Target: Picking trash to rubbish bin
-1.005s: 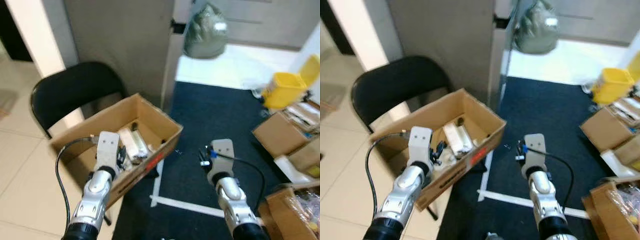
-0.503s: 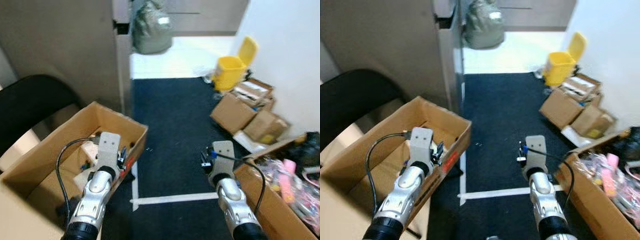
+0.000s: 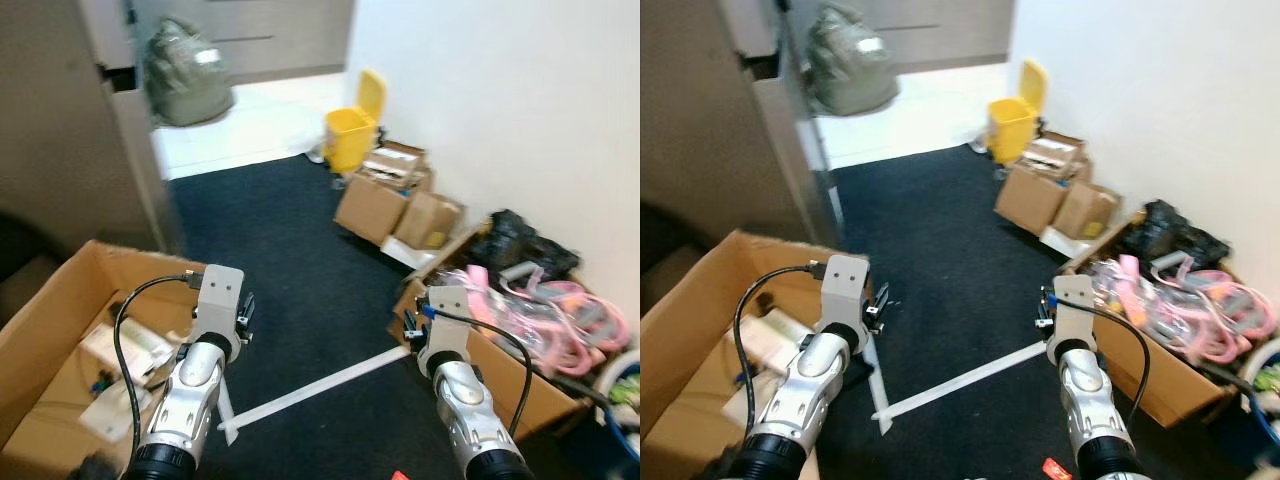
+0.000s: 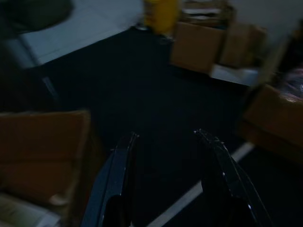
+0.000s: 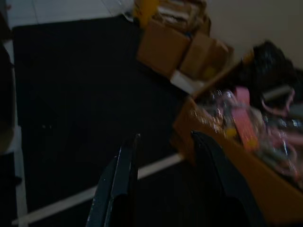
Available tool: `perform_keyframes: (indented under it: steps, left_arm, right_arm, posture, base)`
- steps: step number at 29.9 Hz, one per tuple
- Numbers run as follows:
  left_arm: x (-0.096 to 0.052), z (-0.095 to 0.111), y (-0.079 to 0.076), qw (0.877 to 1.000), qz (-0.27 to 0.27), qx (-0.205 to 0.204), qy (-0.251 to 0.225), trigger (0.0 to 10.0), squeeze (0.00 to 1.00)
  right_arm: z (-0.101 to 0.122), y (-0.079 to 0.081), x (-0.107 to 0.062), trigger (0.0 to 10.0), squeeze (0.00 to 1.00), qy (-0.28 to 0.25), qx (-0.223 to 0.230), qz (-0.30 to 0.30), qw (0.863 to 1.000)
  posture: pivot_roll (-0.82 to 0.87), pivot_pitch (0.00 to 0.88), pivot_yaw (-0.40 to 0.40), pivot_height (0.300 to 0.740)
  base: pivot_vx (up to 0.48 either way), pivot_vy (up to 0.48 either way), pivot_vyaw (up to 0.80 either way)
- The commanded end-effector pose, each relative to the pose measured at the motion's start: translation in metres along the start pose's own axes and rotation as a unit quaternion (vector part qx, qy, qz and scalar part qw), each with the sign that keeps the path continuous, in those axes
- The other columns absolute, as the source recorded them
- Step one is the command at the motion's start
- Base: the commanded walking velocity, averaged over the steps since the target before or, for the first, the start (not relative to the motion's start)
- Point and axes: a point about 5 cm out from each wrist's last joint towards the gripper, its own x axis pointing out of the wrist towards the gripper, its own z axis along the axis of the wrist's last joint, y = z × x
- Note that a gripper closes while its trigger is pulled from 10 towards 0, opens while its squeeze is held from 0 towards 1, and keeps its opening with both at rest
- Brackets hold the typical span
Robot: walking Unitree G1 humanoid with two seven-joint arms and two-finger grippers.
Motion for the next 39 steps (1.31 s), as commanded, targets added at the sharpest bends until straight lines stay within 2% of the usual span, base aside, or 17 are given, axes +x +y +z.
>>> perform_keyframes:
  steps: [1,18,32,39]
  left_arm:
    - [-0.0022,-0.0049,0.0024,1.000,0.003,0.005,0.010,10.0,0.00]
    - [-0.0038,-0.0081,0.0010,1.000,0.003,0.004,0.016,10.0,0.00]
    - [-0.0017,-0.0080,-0.0036,0.999,-0.021,0.012,0.021,10.0,0.00]
    - [0.0031,-0.0033,0.0012,1.000,-0.015,0.016,0.018,10.0,0.00]
  right_arm:
    - [-0.0068,-0.0008,-0.0029,10.0,0.00,0.017,0.001,-0.003,1.000]
    - [-0.0105,-0.0030,-0.0065,10.0,0.00,0.023,0.000,-0.009,1.000]
    - [-0.0137,-0.0096,-0.0095,10.0,0.00,0.026,0.016,-0.039,0.999]
    - [-0.0165,-0.0062,-0.0124,10.0,0.00,0.030,0.020,-0.040,0.999]
  posture:
    - [-0.02,0.100,-0.013,0.740]
    - [-0.02,0.124,-0.008,0.740]
    - [-0.03,0.129,0.032,0.740]
    - [-0.03,0.129,0.041,0.740]
  base:
    - [0.000,0.000,-0.80]
    - [0.000,0.000,-0.80]
    - [0.000,0.000,-0.80]
    - [0.000,0.000,-0.80]
